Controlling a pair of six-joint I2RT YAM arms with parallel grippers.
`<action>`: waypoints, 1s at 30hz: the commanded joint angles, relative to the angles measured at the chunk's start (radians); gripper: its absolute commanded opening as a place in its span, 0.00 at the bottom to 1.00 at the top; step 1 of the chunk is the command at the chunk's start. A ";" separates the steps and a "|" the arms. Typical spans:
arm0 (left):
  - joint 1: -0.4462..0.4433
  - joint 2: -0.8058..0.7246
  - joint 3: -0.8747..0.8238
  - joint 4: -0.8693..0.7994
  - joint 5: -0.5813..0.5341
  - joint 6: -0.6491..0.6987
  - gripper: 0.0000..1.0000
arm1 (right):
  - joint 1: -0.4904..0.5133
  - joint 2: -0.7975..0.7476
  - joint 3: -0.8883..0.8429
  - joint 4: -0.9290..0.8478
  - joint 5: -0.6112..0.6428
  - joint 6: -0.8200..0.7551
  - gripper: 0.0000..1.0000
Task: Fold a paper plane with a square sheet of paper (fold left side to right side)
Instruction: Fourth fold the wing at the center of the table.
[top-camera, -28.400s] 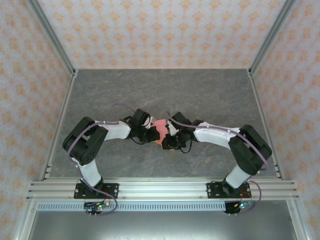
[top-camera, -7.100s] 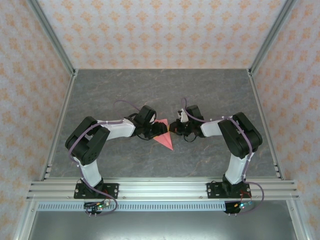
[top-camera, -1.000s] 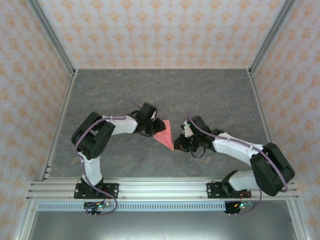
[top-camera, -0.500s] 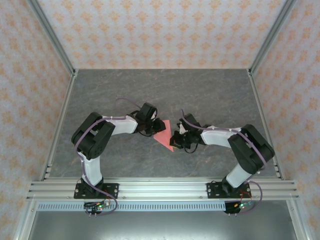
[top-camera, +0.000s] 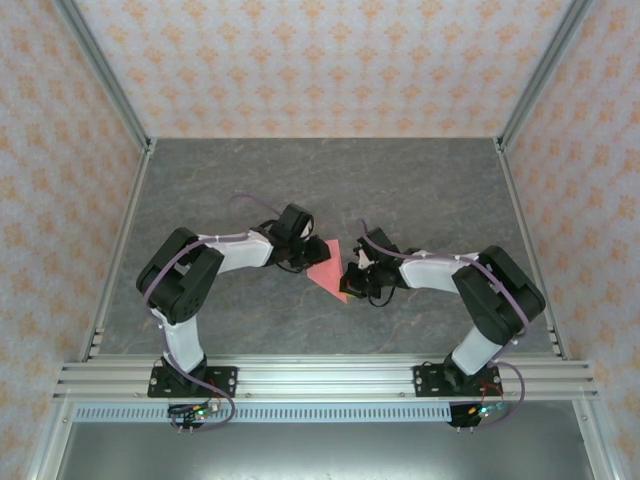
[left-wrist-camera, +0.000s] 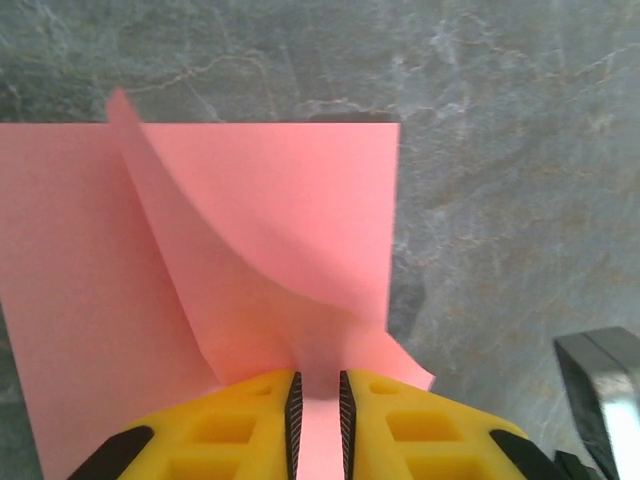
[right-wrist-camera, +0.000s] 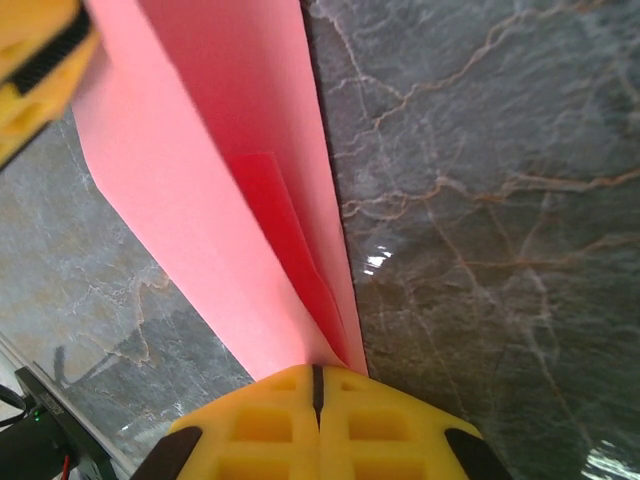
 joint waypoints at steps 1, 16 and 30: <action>-0.031 -0.074 -0.017 -0.056 -0.002 0.045 0.17 | 0.003 0.064 -0.048 -0.172 0.167 -0.023 0.00; -0.104 -0.067 -0.142 0.118 0.079 -0.022 0.08 | 0.003 0.077 -0.021 -0.210 0.179 -0.043 0.00; -0.119 -0.010 -0.146 0.139 0.058 -0.033 0.05 | 0.004 0.085 -0.012 -0.237 0.187 -0.059 0.00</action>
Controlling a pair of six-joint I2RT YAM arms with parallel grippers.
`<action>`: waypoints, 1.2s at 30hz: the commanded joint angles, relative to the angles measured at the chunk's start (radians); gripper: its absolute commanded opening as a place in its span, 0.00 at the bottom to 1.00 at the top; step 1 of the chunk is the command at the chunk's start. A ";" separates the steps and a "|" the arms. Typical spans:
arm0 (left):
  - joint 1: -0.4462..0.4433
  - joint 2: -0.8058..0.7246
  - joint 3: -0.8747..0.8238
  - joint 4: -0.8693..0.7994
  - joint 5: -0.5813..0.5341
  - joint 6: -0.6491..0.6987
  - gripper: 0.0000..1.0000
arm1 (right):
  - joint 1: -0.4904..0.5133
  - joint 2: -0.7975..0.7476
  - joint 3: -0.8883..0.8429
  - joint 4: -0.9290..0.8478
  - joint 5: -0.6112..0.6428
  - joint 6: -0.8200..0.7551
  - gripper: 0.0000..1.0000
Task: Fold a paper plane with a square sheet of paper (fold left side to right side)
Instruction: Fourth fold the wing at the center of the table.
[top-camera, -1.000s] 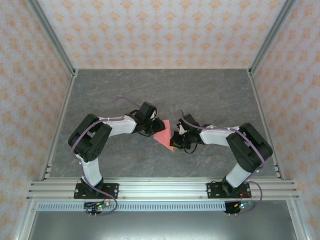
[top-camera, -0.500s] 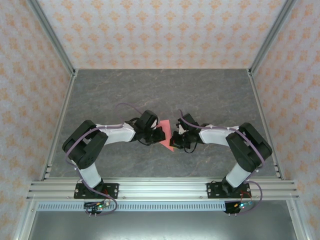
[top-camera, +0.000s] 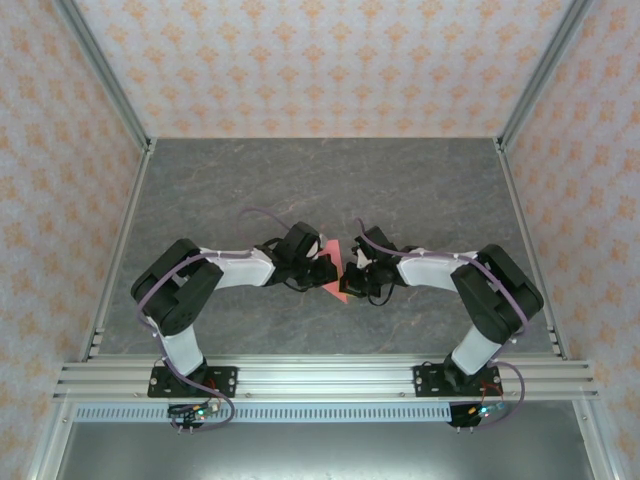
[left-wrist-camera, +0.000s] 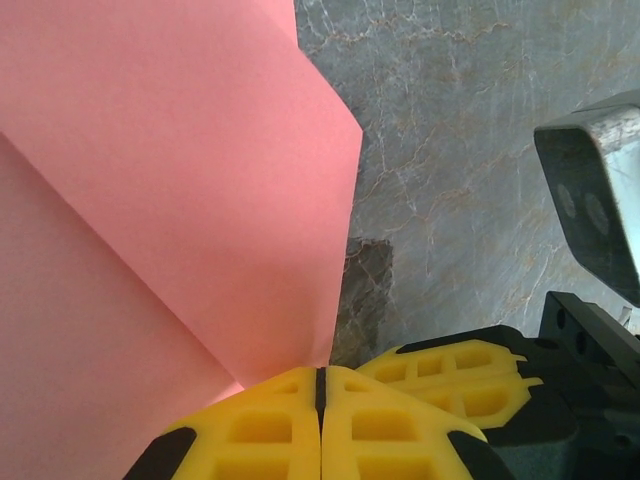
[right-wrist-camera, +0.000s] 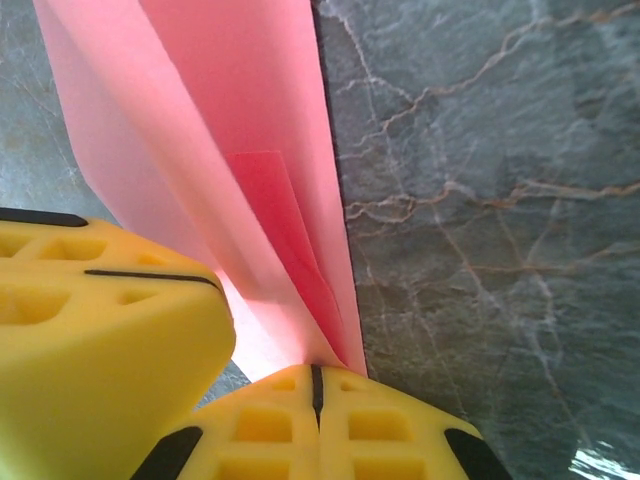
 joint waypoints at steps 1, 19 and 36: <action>-0.009 0.043 -0.010 0.011 -0.020 -0.008 0.05 | -0.002 0.071 -0.045 -0.182 0.176 -0.026 0.00; 0.000 0.123 -0.028 0.001 -0.086 -0.006 0.02 | -0.002 0.081 -0.047 -0.215 0.198 -0.041 0.00; 0.144 0.124 -0.020 -0.042 -0.101 0.080 0.02 | -0.002 0.089 -0.059 -0.245 0.213 -0.057 0.00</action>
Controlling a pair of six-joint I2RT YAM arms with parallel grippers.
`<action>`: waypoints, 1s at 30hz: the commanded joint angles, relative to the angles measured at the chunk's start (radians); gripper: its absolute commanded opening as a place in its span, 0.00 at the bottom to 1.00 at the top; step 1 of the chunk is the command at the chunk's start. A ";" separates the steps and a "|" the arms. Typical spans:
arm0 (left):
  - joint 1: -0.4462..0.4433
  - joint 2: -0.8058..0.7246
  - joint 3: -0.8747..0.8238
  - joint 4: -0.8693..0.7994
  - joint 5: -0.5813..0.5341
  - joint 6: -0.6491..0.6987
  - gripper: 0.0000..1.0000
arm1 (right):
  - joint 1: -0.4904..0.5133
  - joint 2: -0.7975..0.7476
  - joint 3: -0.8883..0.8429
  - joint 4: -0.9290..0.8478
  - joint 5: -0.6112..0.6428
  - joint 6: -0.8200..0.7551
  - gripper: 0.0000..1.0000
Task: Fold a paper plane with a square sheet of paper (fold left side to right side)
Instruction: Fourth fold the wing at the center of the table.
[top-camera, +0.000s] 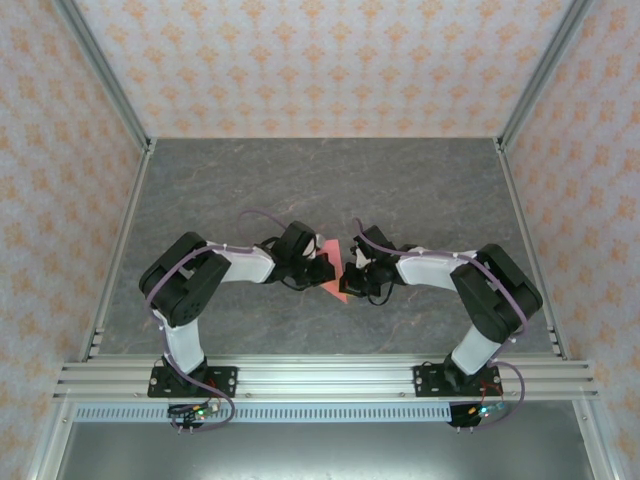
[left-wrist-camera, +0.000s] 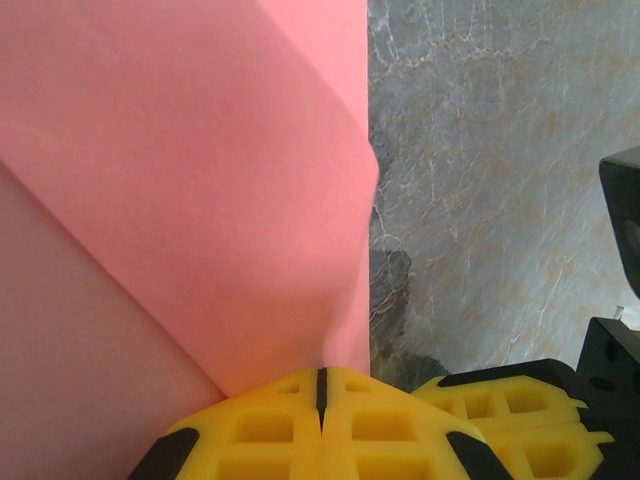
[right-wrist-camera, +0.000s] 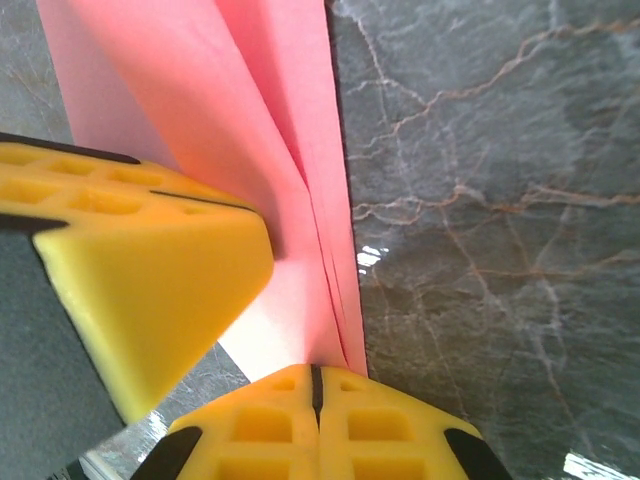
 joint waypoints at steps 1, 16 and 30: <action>0.090 0.058 -0.007 -0.100 -0.161 0.057 0.02 | -0.003 0.083 -0.072 -0.220 0.199 -0.023 0.00; 0.173 0.139 0.162 -0.232 -0.171 0.164 0.02 | -0.003 0.088 -0.080 -0.227 0.201 -0.031 0.00; 0.238 0.179 0.262 -0.284 -0.141 0.212 0.03 | -0.003 0.100 -0.080 -0.230 0.198 -0.038 0.00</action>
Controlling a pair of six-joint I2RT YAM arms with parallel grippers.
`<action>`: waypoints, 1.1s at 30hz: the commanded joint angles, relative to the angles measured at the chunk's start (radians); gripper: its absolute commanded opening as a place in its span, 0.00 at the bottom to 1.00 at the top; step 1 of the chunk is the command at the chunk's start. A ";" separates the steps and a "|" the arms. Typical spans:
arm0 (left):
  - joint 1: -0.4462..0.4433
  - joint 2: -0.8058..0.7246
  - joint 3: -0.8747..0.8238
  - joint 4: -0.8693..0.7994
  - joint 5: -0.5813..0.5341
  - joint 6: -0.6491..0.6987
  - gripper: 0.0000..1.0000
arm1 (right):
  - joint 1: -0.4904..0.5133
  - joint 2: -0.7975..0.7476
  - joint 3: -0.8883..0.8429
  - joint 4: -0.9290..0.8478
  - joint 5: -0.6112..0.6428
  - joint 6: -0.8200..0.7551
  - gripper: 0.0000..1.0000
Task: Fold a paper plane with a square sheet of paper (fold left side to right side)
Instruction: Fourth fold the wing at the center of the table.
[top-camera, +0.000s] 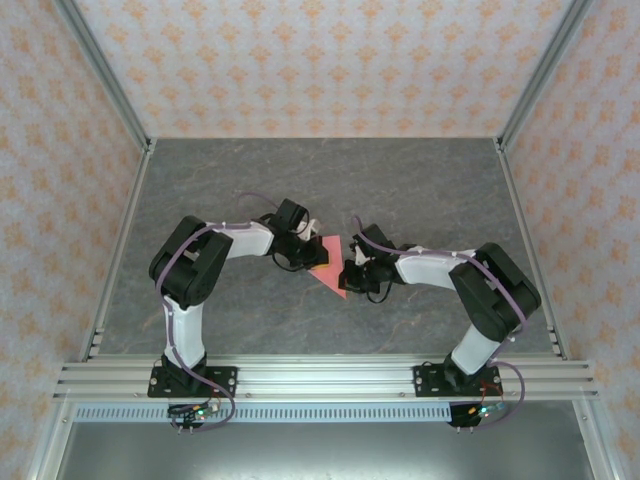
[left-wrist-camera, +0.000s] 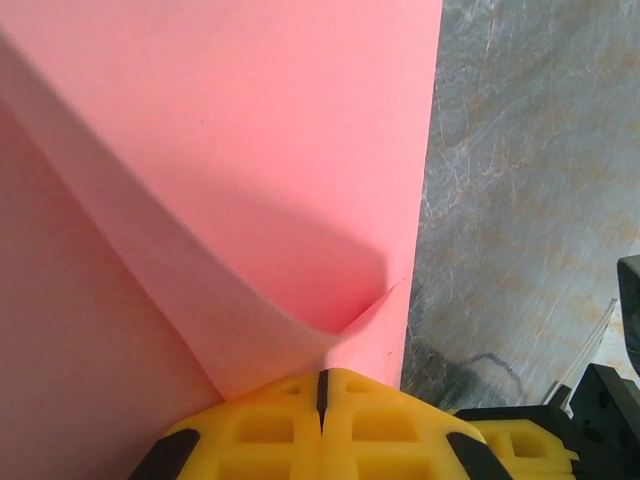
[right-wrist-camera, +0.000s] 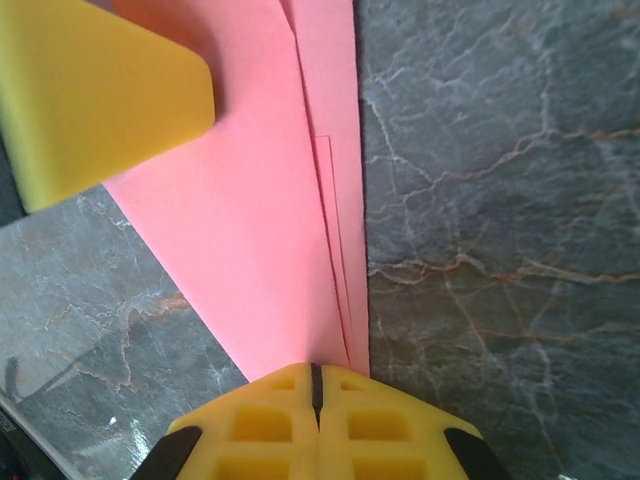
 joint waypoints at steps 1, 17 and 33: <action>0.105 0.058 0.038 -0.029 -0.268 0.045 0.03 | -0.002 0.089 -0.081 -0.263 0.163 -0.022 0.00; 0.211 0.144 0.141 -0.071 -0.229 0.106 0.03 | -0.003 0.083 -0.082 -0.266 0.154 -0.027 0.00; 0.287 0.201 0.275 -0.130 -0.202 0.135 0.06 | -0.003 0.066 -0.079 -0.243 0.134 -0.023 0.00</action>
